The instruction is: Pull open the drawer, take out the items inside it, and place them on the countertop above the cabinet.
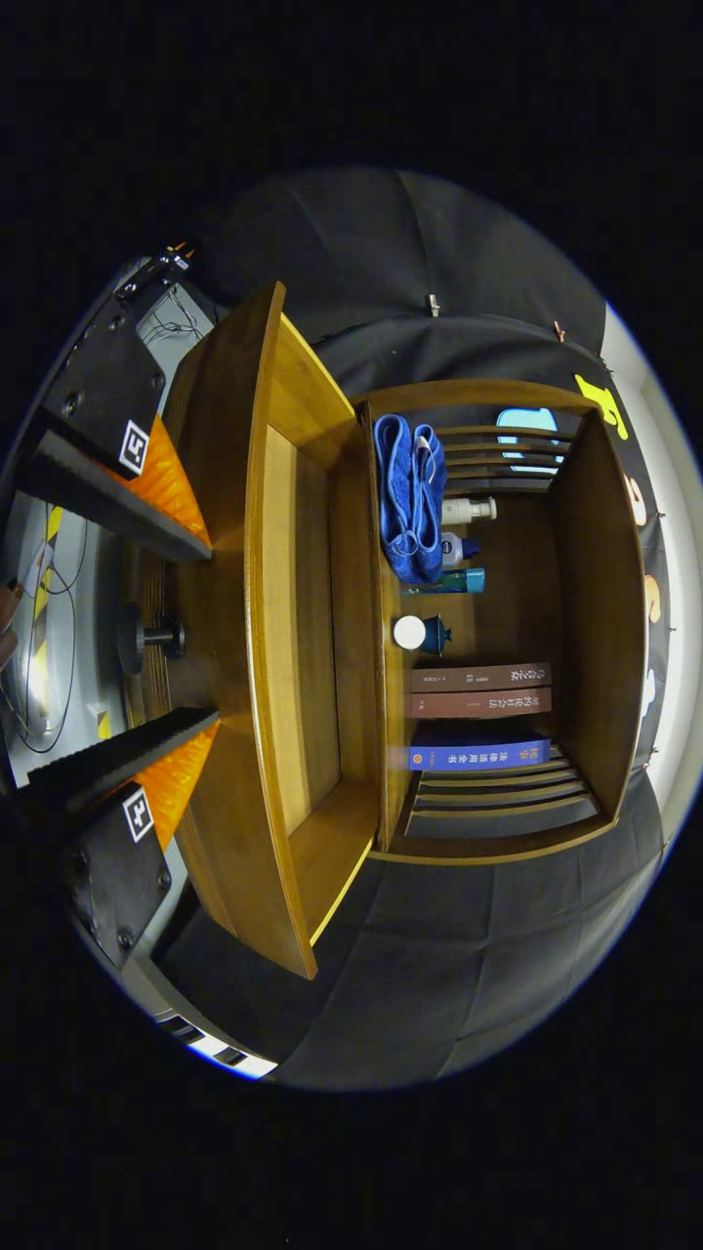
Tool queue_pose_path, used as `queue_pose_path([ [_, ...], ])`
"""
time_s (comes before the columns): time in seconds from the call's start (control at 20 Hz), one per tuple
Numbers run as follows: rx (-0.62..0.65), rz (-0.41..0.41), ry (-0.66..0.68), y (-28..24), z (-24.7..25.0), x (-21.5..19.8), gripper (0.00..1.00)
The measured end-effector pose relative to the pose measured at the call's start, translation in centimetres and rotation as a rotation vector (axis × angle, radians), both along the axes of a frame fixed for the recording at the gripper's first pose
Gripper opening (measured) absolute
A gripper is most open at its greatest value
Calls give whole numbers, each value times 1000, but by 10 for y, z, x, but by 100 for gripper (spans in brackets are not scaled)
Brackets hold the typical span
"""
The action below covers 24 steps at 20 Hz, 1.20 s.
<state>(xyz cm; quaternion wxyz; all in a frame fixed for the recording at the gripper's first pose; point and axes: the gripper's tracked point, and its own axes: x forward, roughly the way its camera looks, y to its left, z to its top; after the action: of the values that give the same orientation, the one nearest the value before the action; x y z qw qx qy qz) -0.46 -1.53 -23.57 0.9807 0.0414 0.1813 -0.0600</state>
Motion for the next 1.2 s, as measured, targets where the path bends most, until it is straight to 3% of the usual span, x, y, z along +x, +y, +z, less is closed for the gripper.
queue_pose_path([
  [0.6, 41, 7, 0, -13, -6, 108, 100],
  [1.2, 9, 8, 22, -24, -18, 161, 100],
])
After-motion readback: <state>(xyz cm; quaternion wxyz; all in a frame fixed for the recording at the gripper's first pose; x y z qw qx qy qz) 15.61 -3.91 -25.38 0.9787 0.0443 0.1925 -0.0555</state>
